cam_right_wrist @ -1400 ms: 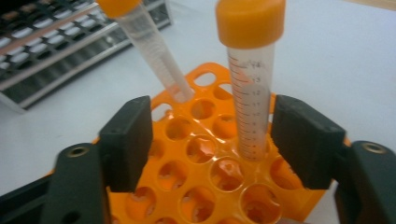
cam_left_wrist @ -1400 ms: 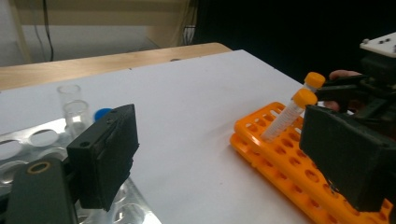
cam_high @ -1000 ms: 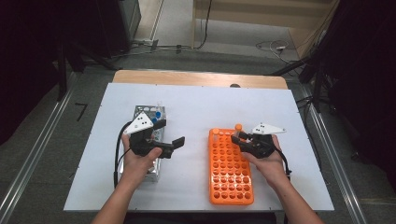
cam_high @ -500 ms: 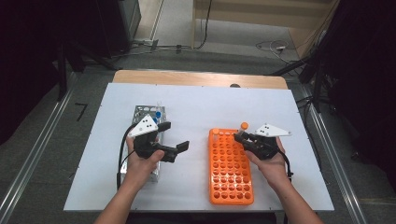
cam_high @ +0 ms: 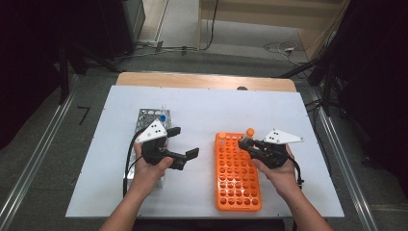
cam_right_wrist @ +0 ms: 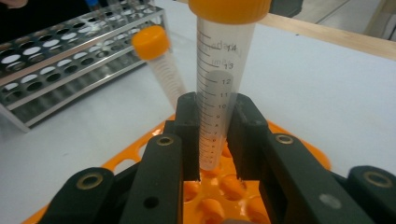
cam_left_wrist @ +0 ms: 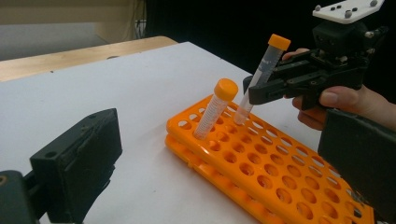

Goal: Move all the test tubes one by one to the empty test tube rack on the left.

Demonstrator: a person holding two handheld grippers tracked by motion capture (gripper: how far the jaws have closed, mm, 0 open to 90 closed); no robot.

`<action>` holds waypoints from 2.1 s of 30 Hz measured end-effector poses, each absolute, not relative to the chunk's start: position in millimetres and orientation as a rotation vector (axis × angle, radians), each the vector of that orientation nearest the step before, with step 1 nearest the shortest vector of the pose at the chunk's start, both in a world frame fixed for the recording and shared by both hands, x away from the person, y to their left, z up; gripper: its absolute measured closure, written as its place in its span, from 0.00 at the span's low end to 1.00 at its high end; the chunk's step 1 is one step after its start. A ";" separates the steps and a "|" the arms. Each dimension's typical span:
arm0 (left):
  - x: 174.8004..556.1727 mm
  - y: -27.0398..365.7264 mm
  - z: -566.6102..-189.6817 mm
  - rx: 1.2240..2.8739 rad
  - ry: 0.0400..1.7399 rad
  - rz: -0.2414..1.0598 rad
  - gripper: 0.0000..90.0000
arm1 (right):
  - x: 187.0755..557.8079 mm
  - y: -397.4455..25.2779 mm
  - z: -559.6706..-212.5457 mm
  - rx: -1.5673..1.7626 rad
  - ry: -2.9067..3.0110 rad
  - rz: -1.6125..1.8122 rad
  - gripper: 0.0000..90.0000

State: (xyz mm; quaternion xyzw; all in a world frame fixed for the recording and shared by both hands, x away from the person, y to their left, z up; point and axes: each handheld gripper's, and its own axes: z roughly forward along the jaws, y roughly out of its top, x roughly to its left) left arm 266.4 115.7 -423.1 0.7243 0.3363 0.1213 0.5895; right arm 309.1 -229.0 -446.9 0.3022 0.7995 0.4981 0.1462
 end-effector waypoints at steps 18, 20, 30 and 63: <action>259.3 88.3 -415.3 1.722 0.726 0.258 0.07 | 290.0 -199.6 -442.6 0.743 2.416 1.487 0.81; 258.4 82.9 -415.2 1.733 0.722 0.254 0.13 | 287.6 -196.1 -442.4 0.732 2.428 1.491 0.81; 254.1 63.9 -415.5 1.752 0.636 0.196 0.43 | 278.4 -180.1 -442.9 0.669 2.485 1.502 0.81; 256.8 79.5 -411.9 1.744 0.616 0.254 0.78 | 272.2 -175.7 -442.0 0.587 2.553 1.562 0.66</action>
